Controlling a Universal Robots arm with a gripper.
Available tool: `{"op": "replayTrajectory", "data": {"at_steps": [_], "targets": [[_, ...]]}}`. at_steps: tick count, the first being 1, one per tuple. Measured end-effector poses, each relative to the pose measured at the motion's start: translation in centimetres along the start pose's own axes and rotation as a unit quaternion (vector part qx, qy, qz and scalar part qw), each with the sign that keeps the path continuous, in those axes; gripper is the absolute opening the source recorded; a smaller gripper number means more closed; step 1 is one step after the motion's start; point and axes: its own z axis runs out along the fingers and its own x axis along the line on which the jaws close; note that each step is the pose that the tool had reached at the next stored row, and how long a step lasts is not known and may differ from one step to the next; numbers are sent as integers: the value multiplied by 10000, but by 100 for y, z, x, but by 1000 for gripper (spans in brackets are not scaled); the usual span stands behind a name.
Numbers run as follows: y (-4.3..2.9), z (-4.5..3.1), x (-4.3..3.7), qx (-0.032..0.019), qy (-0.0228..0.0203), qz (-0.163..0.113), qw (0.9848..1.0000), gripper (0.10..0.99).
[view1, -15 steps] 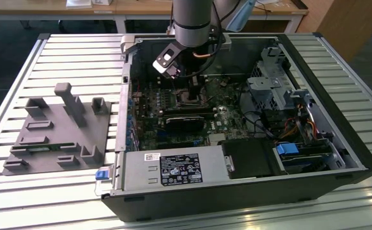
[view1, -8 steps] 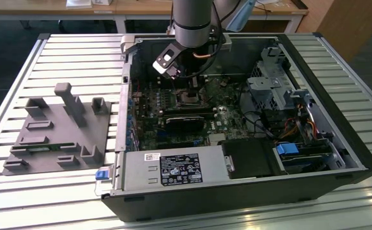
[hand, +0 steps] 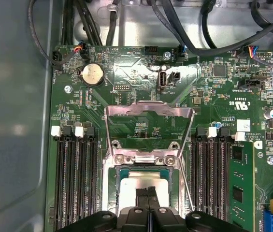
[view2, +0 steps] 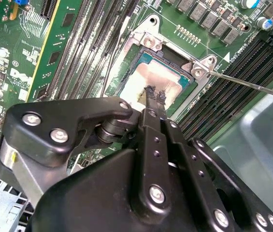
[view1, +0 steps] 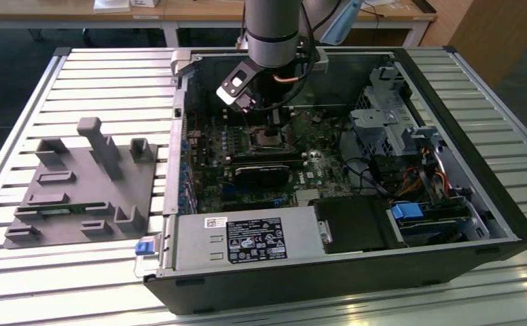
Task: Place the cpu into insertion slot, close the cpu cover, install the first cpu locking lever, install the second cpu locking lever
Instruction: 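Place the cpu into insertion slot, then close the cpu cover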
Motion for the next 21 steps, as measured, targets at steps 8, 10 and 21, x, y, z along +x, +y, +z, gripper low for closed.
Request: {"op": "replayTrajectory", "data": {"at_steps": [8, 10, 21], "targets": [[1, -10, 0, 0, 0, 0, 10000, 106], [1, -14, 0, 0, -1, 0, 10000, 106], [3, -35, 0, 0, 0, 0, 10000, 106]]}}
